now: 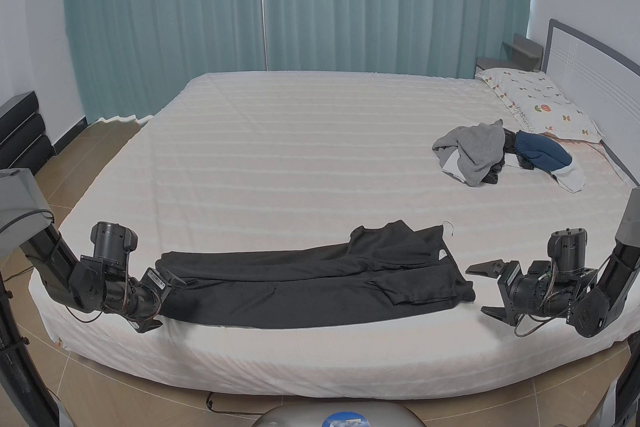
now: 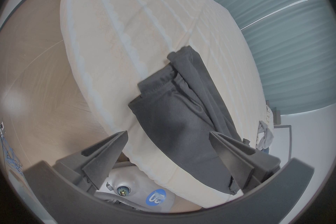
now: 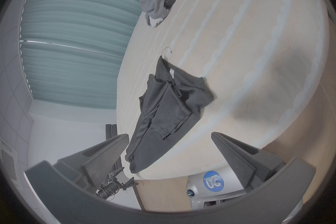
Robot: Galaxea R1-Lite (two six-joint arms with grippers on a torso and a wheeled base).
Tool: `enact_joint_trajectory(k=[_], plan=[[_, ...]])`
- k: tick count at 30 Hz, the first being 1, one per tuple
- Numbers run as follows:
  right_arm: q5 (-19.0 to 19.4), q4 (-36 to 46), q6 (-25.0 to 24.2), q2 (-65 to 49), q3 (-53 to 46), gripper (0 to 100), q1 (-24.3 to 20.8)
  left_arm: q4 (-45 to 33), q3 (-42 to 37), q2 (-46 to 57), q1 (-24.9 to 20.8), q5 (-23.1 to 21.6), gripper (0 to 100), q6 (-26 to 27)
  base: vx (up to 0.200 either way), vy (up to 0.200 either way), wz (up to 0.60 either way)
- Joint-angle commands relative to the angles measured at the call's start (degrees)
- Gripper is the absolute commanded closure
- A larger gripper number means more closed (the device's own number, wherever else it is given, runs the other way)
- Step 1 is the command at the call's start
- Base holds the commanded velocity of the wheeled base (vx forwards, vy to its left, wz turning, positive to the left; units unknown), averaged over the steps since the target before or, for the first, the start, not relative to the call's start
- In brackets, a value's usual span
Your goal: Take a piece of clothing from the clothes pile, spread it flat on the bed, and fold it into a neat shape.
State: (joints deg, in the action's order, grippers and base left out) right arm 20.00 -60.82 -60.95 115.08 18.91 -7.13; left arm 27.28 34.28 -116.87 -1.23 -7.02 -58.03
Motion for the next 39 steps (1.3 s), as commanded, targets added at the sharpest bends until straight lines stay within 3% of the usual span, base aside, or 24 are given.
enact_joint_trajectory(k=[1, 5, 18, 19, 26, 27, 29, 30, 39], plan=[[-0.9, -0.1, 0.0, 2.0, 0.3, 0, -1.7, 0.3, 0.5, -2.7, -0.8, 1.6, 0, -0.1, 0.0, 0.0, 0.0], [-5.5, -0.7, -1.3, 4.0, 0.7, 0, -4.6, 0.3, 0.5, -3.3, -0.8, 2.5, 0, 0.1, 0.0, 0.0, 0.0], [-6.5, -3.6, -3.4, 5.9, 0.7, 0, -7.2, 3.6, -0.1, -6.2, 0.4, 6.7, 0, 3.1, 0.0, 0.0, 0.0], [-7.4, -3.6, -3.6, 6.5, 1.2, 0, -7.9, 5.4, -0.5, -6.3, 0.4, 6.8, 100, 3.1, 0.0, 0.0, 0.0], [-14.0, -3.5, -5.5, 11.2, 4.0, 0, -11.9, 7.0, -1.1, -5.1, 0.9, 6.8, 100, 2.6, 0.0, 0.0, 0.0], [-16.8, -2.9, -5.6, 12.5, 6.2, 0, -12.5, 7.1, -1.2, -4.6, 1.8, 6.8, 100, 2.8, 0.0, 0.0, 0.0], [-16.8, -2.9, -5.6, 12.6, 6.3, 0, -12.5, 7.1, -1.2, -4.6, 1.8, 6.8, 100, 2.8, 0.0, 0.0, 0.0], [-20.2, -1.1, -5.6, 14.6, 10.1, 0, -13.1, 7.3, -1.2, -4.2, 2.6, 6.6, 100, 2.9, 0.0, 0.0, 0.0], [-21.7, -0.4, -5.6, 16.8, 14.7, 0, -13.5, 7.3, -1.2, -4.3, 2.7, 6.2, 100, 2.9, 0.0, 0.0, 0.0]])
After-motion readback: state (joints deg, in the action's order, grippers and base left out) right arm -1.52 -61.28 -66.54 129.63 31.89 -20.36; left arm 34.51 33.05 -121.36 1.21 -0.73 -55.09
